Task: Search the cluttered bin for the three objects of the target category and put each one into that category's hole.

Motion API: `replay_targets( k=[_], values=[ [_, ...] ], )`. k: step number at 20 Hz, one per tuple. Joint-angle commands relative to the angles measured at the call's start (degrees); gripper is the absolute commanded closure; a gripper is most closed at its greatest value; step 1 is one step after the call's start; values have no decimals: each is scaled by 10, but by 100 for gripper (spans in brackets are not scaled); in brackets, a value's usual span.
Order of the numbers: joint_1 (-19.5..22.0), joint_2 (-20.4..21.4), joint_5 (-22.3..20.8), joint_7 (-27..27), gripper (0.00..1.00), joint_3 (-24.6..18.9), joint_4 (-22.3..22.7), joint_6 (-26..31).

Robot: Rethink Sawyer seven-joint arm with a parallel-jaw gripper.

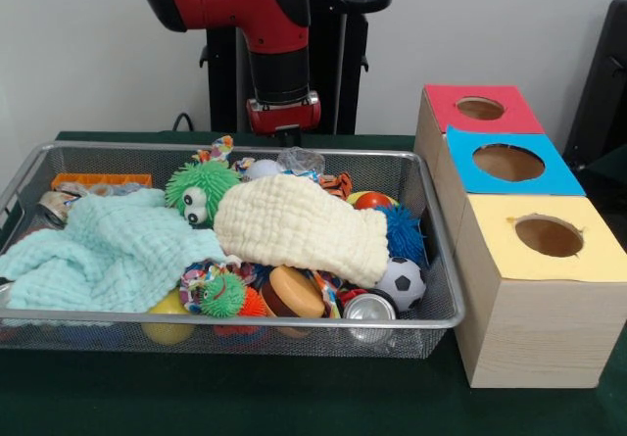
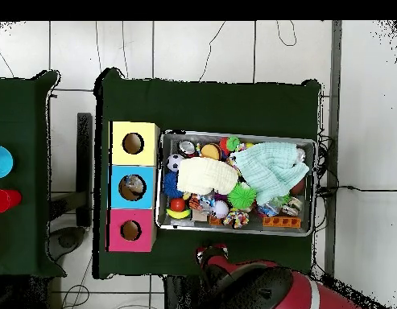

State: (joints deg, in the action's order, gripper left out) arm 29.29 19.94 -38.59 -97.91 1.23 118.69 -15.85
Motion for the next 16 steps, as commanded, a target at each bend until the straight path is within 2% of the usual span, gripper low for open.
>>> replay_targets(
  k=[1, 16],
  values=[
    [-5, 8, 33, -71, 100, -63, -76, 51],
    [-19, 72, 51, -80, 100, -85, -52, 103]
  ],
)
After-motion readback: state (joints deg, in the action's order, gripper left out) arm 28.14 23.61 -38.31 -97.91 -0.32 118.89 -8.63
